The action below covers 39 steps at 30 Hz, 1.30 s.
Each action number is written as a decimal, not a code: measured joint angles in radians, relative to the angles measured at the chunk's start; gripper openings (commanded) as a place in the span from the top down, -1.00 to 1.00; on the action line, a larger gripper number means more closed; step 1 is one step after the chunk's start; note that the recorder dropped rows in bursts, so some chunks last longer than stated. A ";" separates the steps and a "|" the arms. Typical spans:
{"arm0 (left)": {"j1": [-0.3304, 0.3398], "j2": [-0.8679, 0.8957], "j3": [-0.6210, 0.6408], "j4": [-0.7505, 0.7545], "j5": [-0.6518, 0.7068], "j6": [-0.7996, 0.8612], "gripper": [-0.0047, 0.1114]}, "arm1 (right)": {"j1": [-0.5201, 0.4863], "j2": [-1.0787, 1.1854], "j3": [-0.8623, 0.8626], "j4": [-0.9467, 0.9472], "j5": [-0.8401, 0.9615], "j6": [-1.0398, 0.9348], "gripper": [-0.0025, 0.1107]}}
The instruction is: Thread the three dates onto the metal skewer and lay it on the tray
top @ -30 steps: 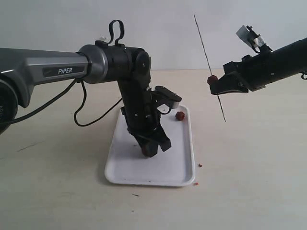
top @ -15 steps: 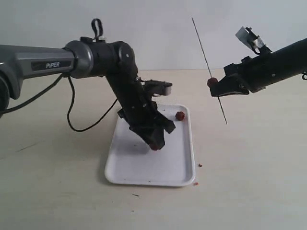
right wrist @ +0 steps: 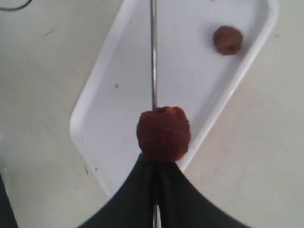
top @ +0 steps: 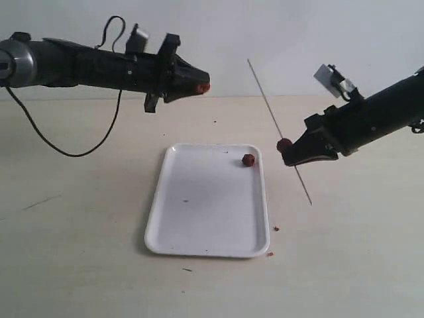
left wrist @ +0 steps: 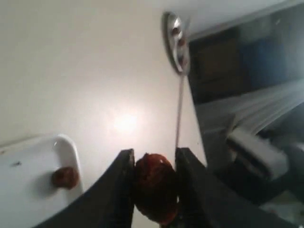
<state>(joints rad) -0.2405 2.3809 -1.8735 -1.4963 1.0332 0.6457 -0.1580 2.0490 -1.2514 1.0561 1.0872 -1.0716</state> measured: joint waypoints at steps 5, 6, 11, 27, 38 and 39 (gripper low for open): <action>0.021 0.000 0.000 -0.108 -0.034 0.024 0.38 | 0.091 0.000 0.027 -0.010 0.011 -0.030 0.96; 0.021 0.000 0.000 -0.110 -0.039 0.027 0.38 | 0.105 0.000 0.027 -0.010 0.013 -0.034 0.96; 0.021 0.000 0.000 -0.117 -0.049 0.066 0.38 | 0.138 0.000 0.027 -0.016 0.011 -0.040 0.96; 0.021 0.000 0.000 -0.088 -0.118 0.199 0.38 | 0.141 0.000 0.027 -0.041 0.047 -0.040 0.96; 0.021 0.000 0.000 -0.014 -0.127 0.204 0.38 | 0.141 0.000 0.027 -0.041 0.034 -0.040 0.96; 0.021 0.000 0.000 -0.014 -0.123 0.204 0.38 | 0.141 0.000 0.027 -0.041 0.031 -0.040 0.96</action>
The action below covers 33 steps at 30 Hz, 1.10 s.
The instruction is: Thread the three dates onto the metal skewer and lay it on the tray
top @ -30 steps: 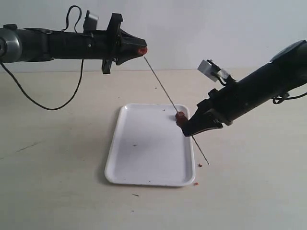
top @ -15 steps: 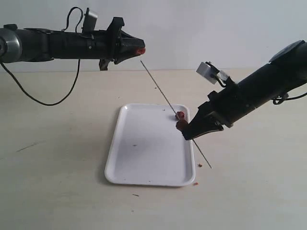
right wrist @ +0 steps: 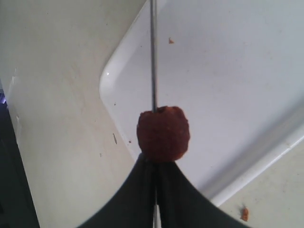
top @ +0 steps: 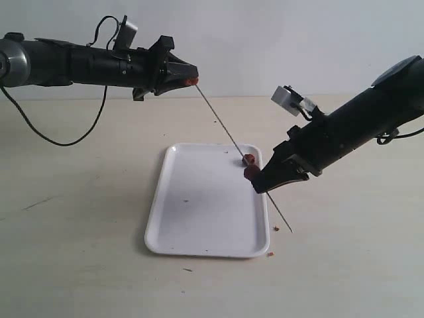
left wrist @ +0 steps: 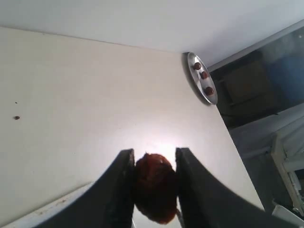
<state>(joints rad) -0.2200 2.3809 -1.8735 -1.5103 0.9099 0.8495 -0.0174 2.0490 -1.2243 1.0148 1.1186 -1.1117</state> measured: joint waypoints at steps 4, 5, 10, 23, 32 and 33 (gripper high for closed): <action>0.000 0.000 0.000 0.000 0.029 0.000 0.38 | 0.000 0.000 0.000 0.000 -0.015 0.000 0.96; 0.000 0.000 0.000 0.000 0.039 0.002 0.38 | 0.000 0.000 0.000 0.000 -0.016 0.000 0.96; 0.000 0.000 0.000 0.009 0.074 0.006 0.38 | 0.000 0.000 0.000 0.002 -0.019 -0.002 0.96; -0.091 0.000 0.000 0.048 0.073 0.059 0.38 | 0.000 0.000 0.000 0.057 -0.051 -0.002 0.96; -0.143 0.006 0.000 0.068 0.055 0.083 0.38 | 0.002 0.000 0.000 0.202 -0.190 -0.052 0.96; -0.145 0.006 0.000 0.068 0.055 0.083 0.38 | 0.002 0.000 0.000 0.225 -0.195 -0.068 0.96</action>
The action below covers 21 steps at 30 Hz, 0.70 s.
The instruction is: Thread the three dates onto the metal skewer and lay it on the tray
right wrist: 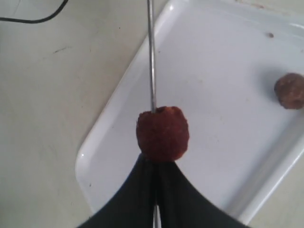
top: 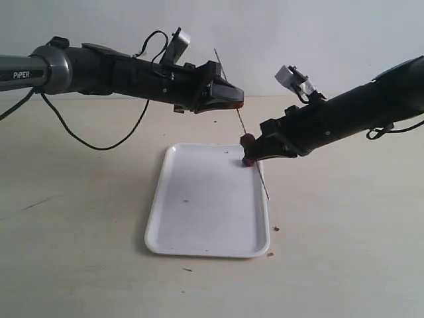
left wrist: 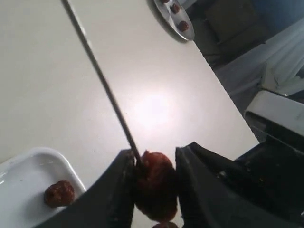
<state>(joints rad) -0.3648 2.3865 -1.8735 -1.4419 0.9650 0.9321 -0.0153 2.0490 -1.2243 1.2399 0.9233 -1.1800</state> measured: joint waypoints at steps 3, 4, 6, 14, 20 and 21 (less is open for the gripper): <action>-0.002 0.000 0.000 0.015 0.012 0.000 0.38 | 0.000 0.000 0.000 0.048 -0.006 -0.033 0.96; -0.002 0.000 0.000 0.022 0.016 0.000 0.38 | 0.000 0.000 0.000 0.060 -0.008 -0.040 0.96; -0.004 0.000 0.000 0.030 0.018 0.000 0.38 | 0.000 0.000 0.000 0.074 -0.010 -0.047 0.96; -0.006 0.000 0.000 0.041 0.030 0.002 0.38 | 0.000 0.002 0.002 0.156 0.057 -0.096 0.96; -0.006 0.000 0.000 0.041 0.040 0.002 0.18 | 0.000 0.004 0.004 0.163 0.061 -0.111 0.96; -0.006 0.000 0.000 0.043 0.040 0.002 -0.01 | 0.000 0.004 0.004 0.163 0.061 -0.110 0.96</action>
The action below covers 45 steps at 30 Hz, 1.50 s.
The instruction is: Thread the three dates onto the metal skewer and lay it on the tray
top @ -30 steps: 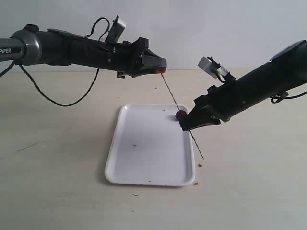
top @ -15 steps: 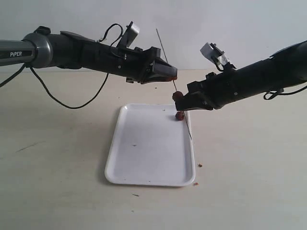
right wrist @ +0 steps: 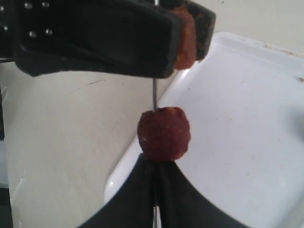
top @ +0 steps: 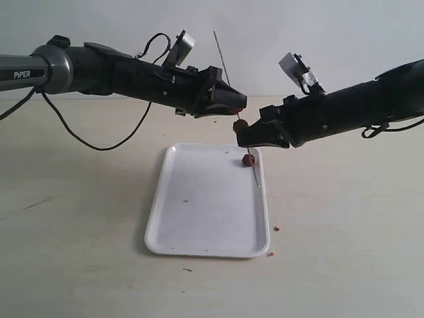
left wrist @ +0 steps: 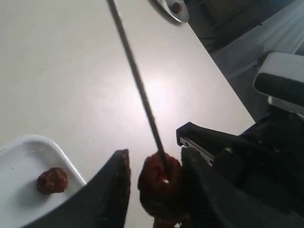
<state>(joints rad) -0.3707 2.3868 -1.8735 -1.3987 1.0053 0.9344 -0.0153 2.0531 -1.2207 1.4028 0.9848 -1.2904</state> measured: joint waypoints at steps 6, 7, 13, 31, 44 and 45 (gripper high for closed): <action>0.000 0.004 0.000 0.018 0.000 0.000 -0.17 | 0.000 0.000 0.000 0.013 0.009 -0.009 0.96; 0.000 0.004 0.000 0.018 0.000 0.000 -0.17 | 0.000 0.000 0.000 0.013 0.009 -0.009 0.96; 0.000 0.004 0.000 -0.059 0.002 0.000 -0.17 | -0.002 -0.002 0.000 0.004 0.002 -0.009 0.96; 0.009 0.004 0.000 -0.025 0.010 0.000 -0.17 | -0.109 -0.002 0.000 -0.056 0.006 0.037 0.96; -0.160 0.004 -0.003 0.620 -0.300 -0.383 -0.17 | -0.214 -0.002 0.000 -0.128 0.016 0.066 0.96; -0.177 0.004 -0.011 0.673 -0.319 -0.406 -0.17 | -0.214 -0.002 0.000 -0.128 0.018 0.066 0.96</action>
<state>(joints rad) -0.5479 2.3909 -1.8846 -0.7258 0.6867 0.5283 -0.2293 2.0513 -1.2207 1.2748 1.0030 -1.2242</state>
